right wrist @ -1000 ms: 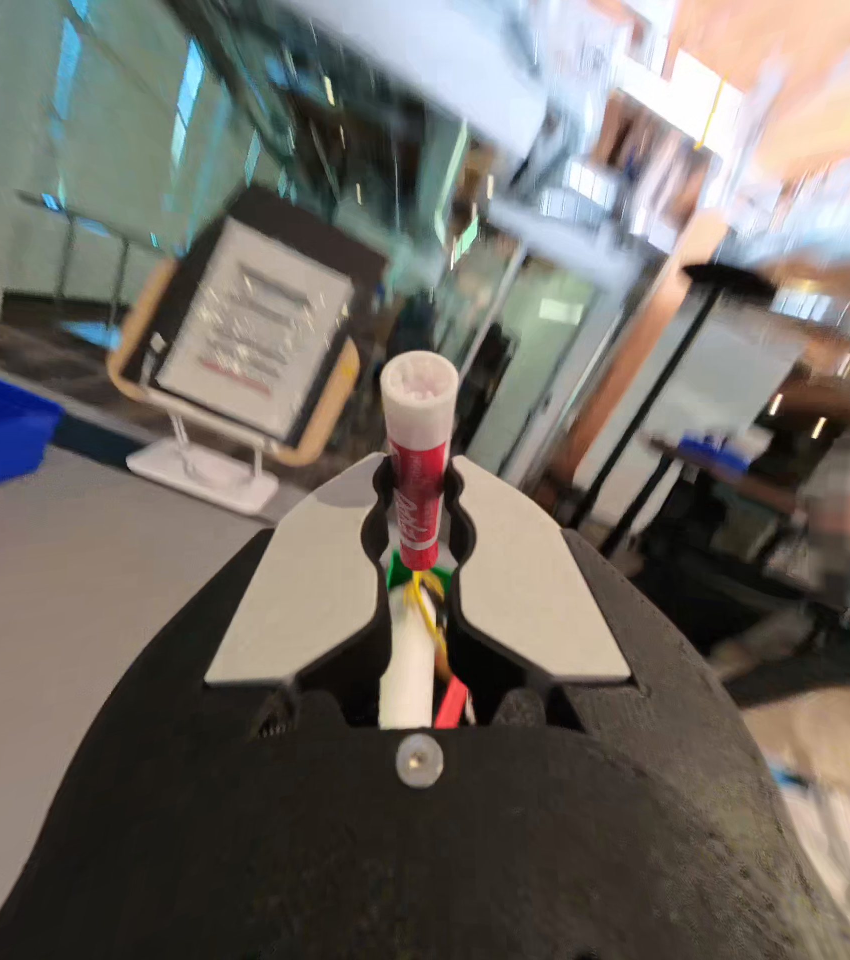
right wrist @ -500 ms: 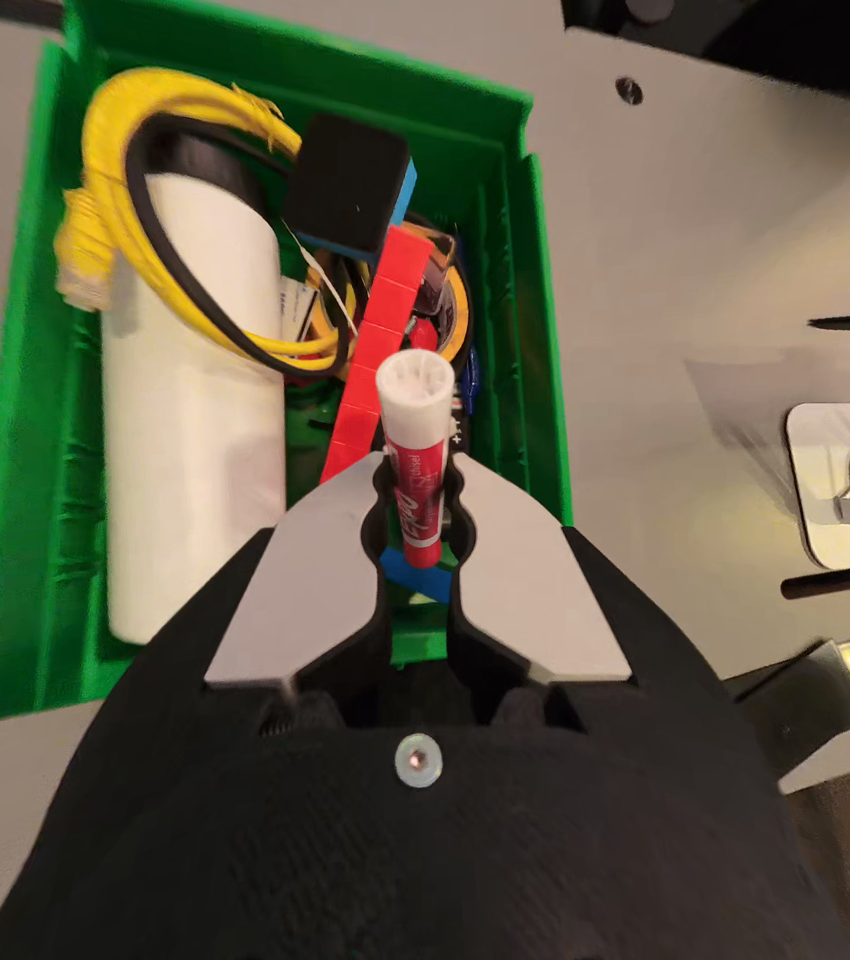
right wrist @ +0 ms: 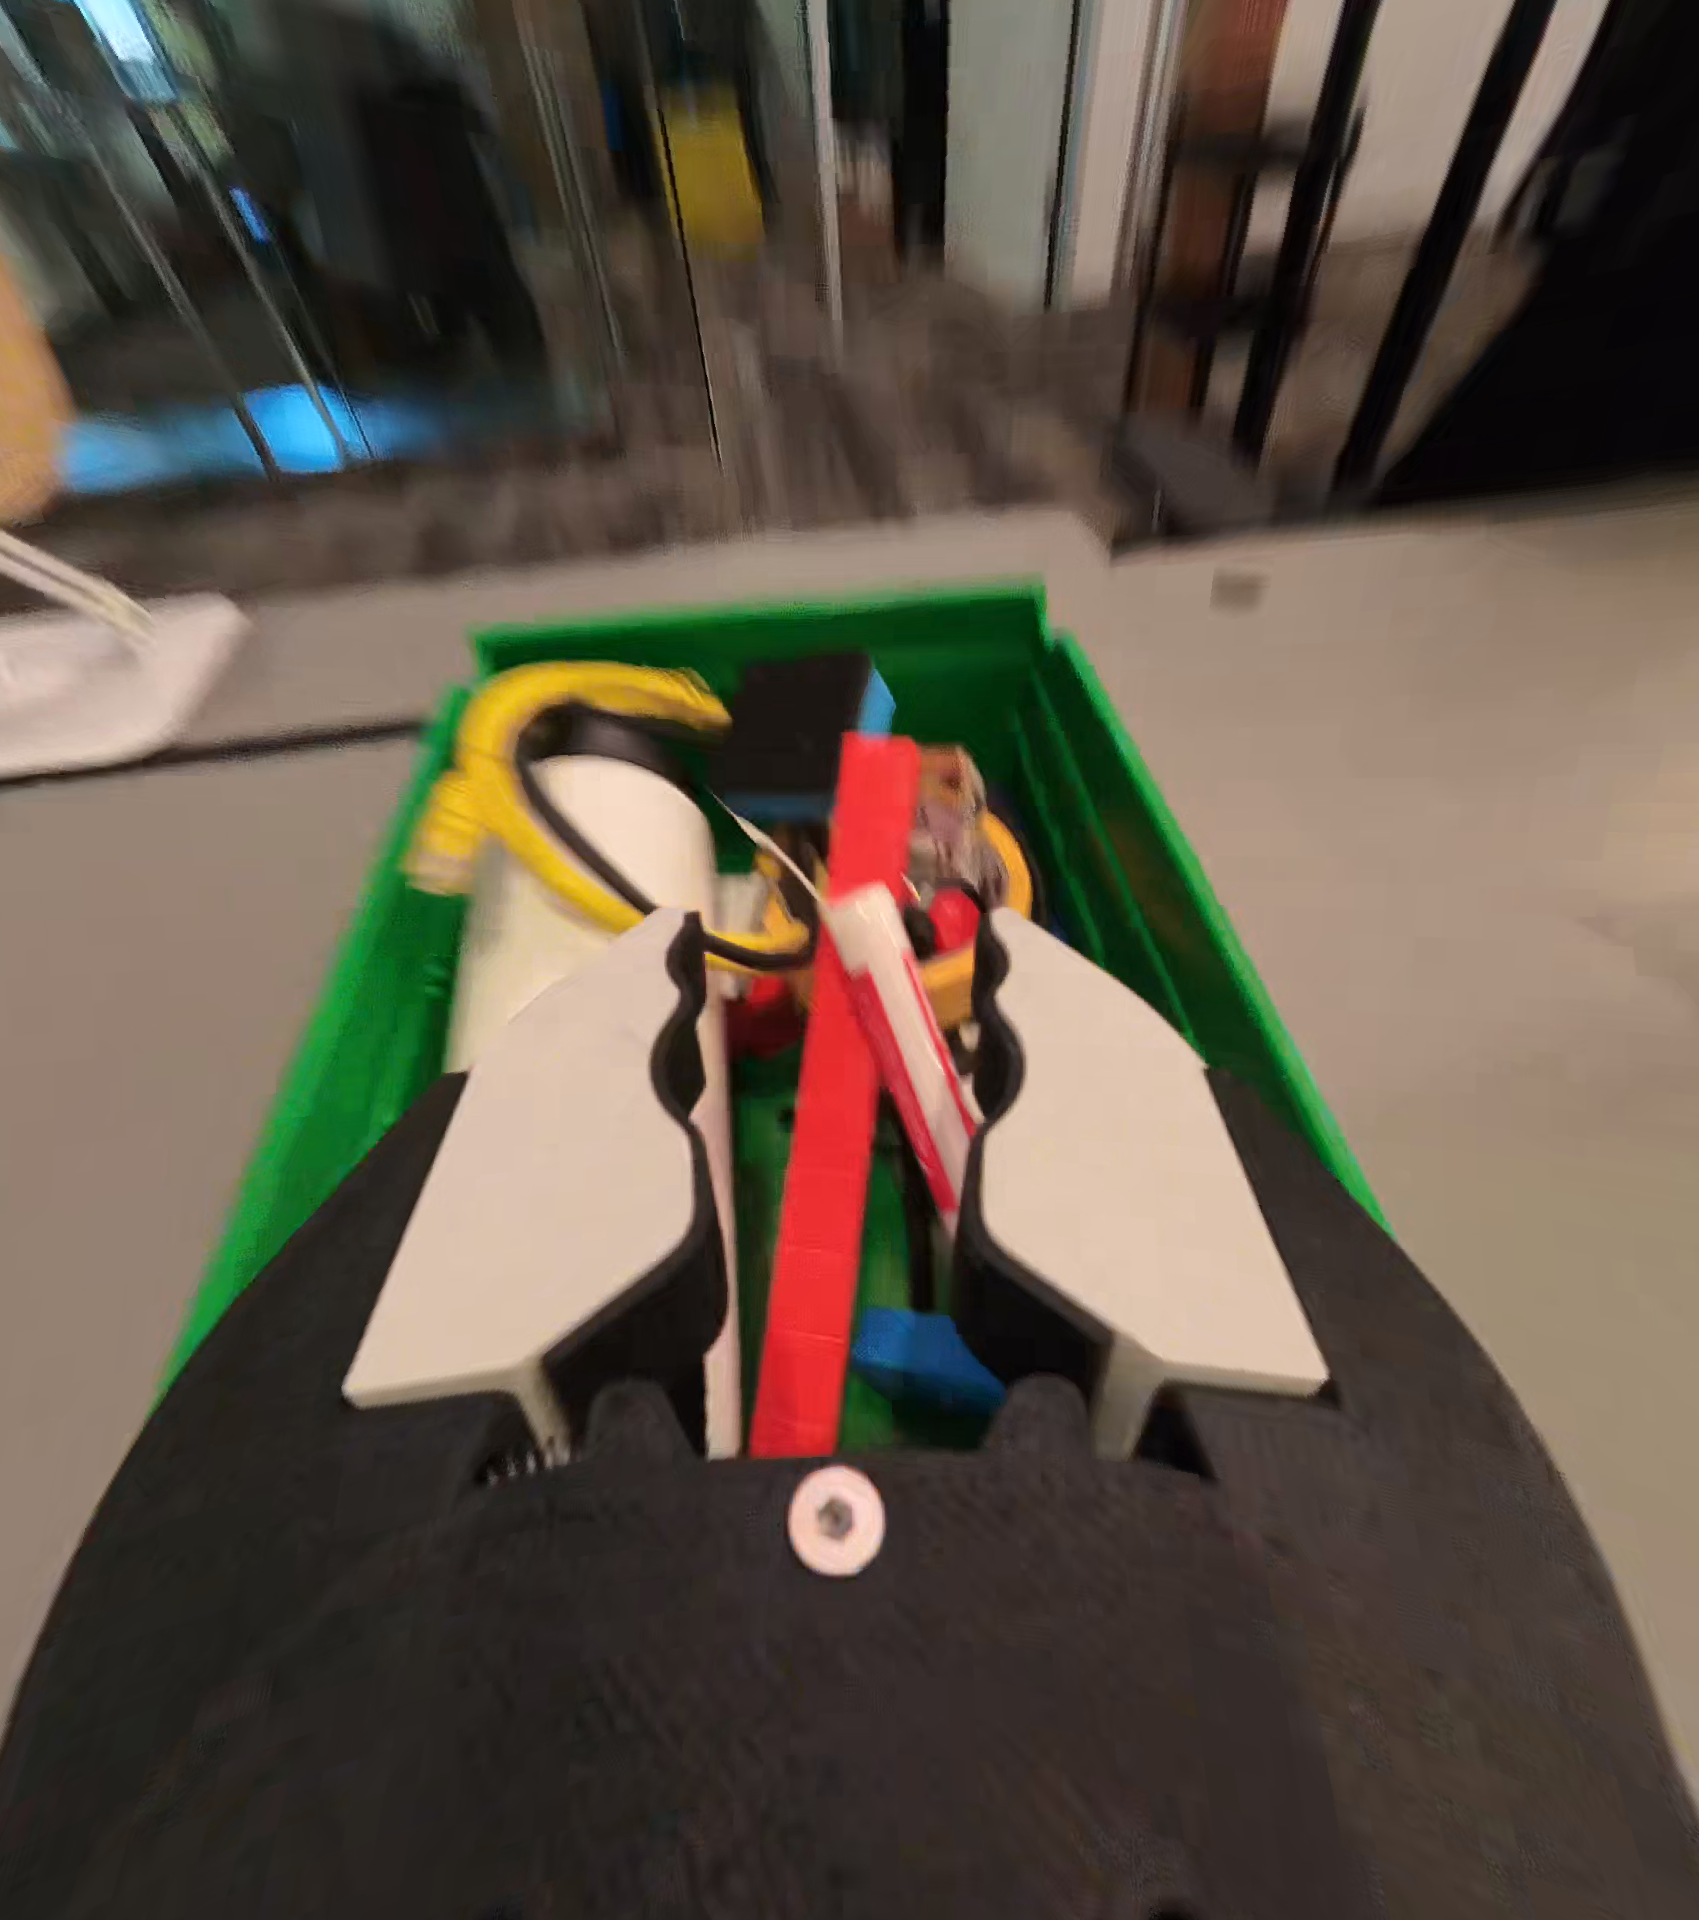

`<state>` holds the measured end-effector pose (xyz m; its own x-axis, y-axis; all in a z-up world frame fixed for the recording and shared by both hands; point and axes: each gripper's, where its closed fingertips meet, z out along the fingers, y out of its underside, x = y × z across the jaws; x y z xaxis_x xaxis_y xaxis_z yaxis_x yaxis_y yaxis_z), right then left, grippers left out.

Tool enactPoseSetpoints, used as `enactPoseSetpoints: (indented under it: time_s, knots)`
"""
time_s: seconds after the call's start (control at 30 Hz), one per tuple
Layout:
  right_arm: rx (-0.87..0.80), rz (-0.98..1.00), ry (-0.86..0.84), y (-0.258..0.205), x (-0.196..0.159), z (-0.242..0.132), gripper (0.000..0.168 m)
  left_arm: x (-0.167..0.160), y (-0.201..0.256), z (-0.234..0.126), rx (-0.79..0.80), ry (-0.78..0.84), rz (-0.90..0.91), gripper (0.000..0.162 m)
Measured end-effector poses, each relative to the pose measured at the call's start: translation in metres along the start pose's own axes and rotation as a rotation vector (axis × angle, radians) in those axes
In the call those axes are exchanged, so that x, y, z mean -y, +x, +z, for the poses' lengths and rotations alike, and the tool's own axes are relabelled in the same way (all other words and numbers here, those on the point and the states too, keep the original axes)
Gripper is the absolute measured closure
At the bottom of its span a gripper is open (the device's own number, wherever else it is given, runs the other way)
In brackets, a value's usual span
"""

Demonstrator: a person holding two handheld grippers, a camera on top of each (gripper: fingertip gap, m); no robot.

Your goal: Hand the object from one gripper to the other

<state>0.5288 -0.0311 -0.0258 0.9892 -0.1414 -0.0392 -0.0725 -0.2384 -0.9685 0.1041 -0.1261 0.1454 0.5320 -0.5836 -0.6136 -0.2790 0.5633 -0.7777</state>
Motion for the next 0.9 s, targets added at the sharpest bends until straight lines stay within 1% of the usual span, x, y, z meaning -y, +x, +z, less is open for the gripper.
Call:
enactPoseSetpoints:
  time_s: [0.07,0.1,0.13,0.17,0.23,0.27,0.33,0.4,0.5,0.6,0.7,0.77,0.8,0.9]
  knots:
    - [-0.014,-0.125,0.208,-0.027,0.016,-0.040,0.116,-0.022,-0.028,-0.002,0.031,-0.077,-0.072,0.130]
    - [-0.027,-0.202,0.285,-0.044,0.016,-0.058,0.114,-0.036,-0.044,-0.001,0.072,-0.115,-0.092,0.129]
    - [-0.041,-0.284,0.341,-0.061,0.011,-0.073,0.112,-0.051,-0.063,-0.001,0.149,-0.159,-0.092,0.129]
    - [-0.062,-0.361,0.376,-0.078,0.002,-0.084,0.110,-0.068,-0.082,-0.001,0.240,-0.215,-0.071,0.130]
    - [-0.064,-0.475,0.394,-0.112,-0.023,-0.097,0.109,-0.096,-0.117,-0.006,0.423,-0.312,-0.002,0.130]
    - [-0.039,-0.499,0.387,-0.129,-0.036,-0.099,0.109,-0.106,-0.128,-0.009,0.485,-0.351,0.026,0.130]
    - [0.001,-0.521,0.361,-0.157,-0.056,-0.098,0.109,-0.122,-0.141,-0.012,0.543,-0.404,0.024,0.130]
    - [0.027,-0.586,0.331,-0.179,-0.068,-0.093,0.109,-0.132,-0.143,-0.013,0.539,-0.428,-0.023,0.130]
    - [0.009,-0.707,0.310,-0.195,-0.073,-0.088,0.108,-0.139,-0.148,-0.016,0.544,-0.447,-0.041,0.130]
    - [0.056,-0.744,0.263,-0.206,-0.086,-0.083,0.107,-0.145,-0.153,-0.021,0.554,-0.485,-0.028,0.129]
    - [0.062,-0.750,0.248,-0.206,-0.091,-0.083,0.106,-0.155,-0.157,-0.029,0.546,-0.546,-0.026,0.127]
    - [0.081,-0.719,0.254,-0.208,-0.090,-0.084,0.105,-0.176,-0.161,-0.043,0.520,-0.660,-0.070,0.129]
    - [0.090,-0.703,0.254,-0.208,-0.090,-0.084,0.105,-0.194,-0.158,-0.054,0.475,-0.752,-0.142,0.132]
    - [0.103,-0.655,0.239,-0.204,-0.091,-0.082,0.105,-0.261,-0.123,-0.098,0.269,-1.101,-0.448,0.124]
